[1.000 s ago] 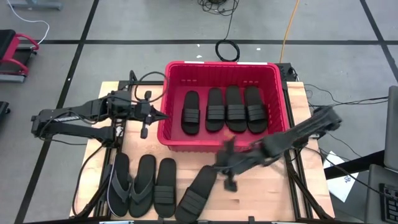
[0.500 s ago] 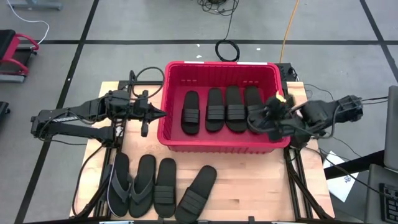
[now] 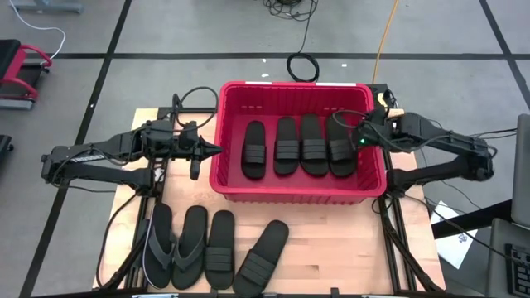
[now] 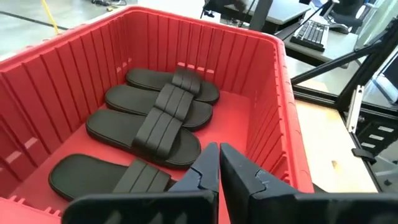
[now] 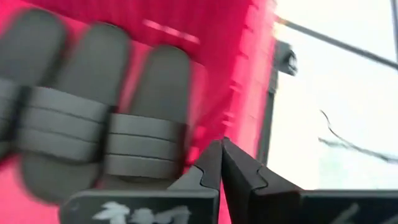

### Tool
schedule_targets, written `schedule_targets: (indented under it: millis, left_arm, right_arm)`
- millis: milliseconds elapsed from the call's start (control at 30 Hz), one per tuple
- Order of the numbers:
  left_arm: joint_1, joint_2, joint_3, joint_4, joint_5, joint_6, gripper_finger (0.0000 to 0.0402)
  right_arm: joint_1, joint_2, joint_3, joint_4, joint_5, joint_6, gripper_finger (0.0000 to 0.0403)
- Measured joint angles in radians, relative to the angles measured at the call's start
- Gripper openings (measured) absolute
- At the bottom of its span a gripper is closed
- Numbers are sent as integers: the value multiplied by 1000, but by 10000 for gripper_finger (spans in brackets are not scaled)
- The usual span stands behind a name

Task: Pick and place slides into bin
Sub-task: Adjust the red bin

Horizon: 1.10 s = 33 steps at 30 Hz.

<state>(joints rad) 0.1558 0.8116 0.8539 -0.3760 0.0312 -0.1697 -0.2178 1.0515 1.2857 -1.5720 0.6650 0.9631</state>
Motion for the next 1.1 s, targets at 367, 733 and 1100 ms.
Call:
schedule_targets:
  millis: [367, 733, 1100]
  left_arm:
    - [3, 0, 0, -41, -18, 1, 14]
    - [15, 0, 0, -68, -16, 2, 12]
    - [15, 11, 0, -81, 24, -47, 3]
  right_arm:
    - [-173, -106, -121, 1, -79, -8, 0]
    - [-311, -119, -124, 1, -177, -87, 0]
    - [-360, -114, -253, 143, -341, -179, 0]
